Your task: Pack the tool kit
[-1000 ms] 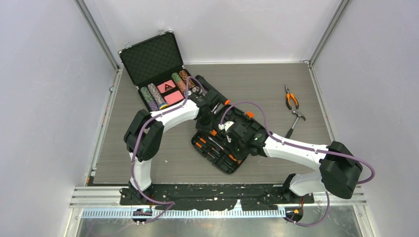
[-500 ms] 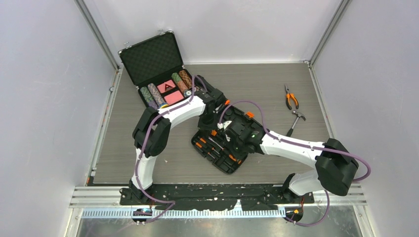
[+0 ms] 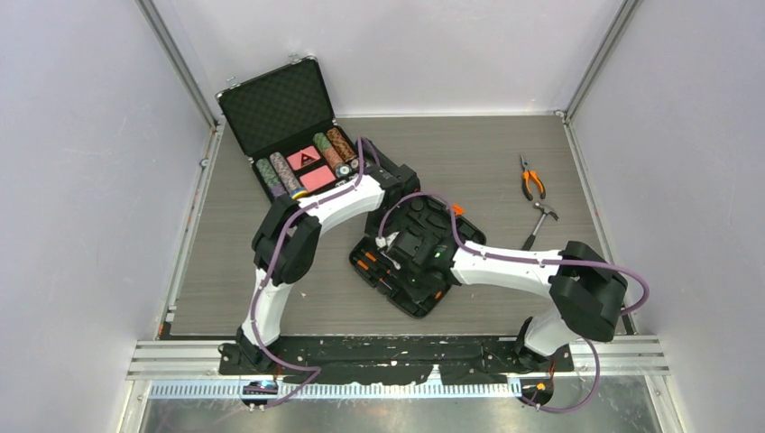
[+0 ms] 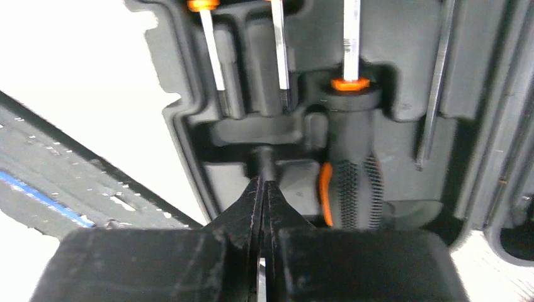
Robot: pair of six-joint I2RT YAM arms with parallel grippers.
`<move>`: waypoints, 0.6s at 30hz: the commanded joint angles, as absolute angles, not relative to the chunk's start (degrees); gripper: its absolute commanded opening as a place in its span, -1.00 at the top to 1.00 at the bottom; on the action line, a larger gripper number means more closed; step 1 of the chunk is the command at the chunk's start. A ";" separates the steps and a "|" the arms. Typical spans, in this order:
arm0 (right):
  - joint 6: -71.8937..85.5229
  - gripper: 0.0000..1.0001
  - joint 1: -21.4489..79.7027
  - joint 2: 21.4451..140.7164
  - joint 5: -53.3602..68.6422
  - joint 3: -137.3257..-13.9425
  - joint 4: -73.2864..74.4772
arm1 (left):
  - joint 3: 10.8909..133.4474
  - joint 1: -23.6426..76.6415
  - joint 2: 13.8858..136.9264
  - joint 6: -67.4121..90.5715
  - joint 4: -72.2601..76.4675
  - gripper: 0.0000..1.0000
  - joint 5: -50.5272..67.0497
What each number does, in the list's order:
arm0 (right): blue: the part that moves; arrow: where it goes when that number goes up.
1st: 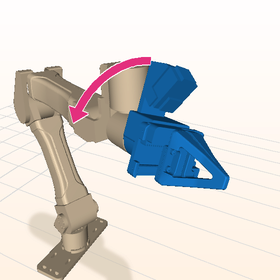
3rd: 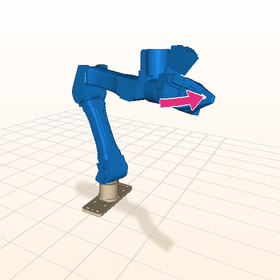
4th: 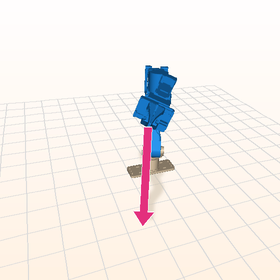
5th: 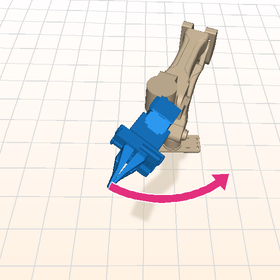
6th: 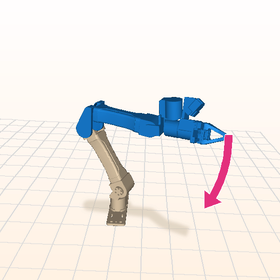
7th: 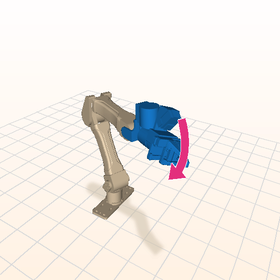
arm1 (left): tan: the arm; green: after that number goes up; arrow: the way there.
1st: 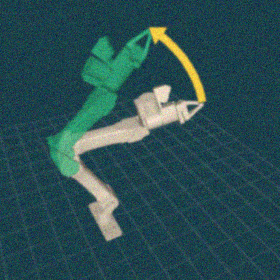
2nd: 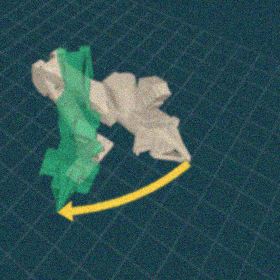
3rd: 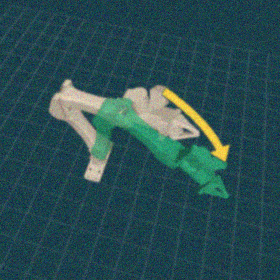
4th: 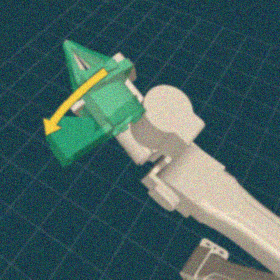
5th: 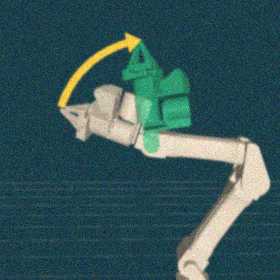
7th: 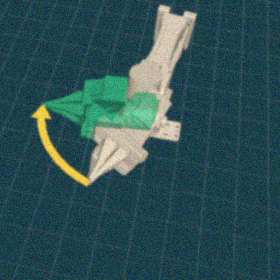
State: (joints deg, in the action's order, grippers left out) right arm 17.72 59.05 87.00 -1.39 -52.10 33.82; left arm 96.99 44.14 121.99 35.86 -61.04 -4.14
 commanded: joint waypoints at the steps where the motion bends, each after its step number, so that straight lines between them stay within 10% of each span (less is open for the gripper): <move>1: 20.21 0.89 62.66 87.83 1.59 -53.85 29.37 | 91.06 46.46 127.71 41.09 -52.25 0.97 -7.72; 6: 20.60 0.89 63.21 85.21 1.40 -53.26 26.90 | 89.23 46.59 124.32 41.62 -49.97 0.91 -9.85; 18: 15.56 0.43 53.07 67.08 -5.28 -55.21 36.91 | 89.79 44.03 101.31 38.07 -46.44 0.01 -17.58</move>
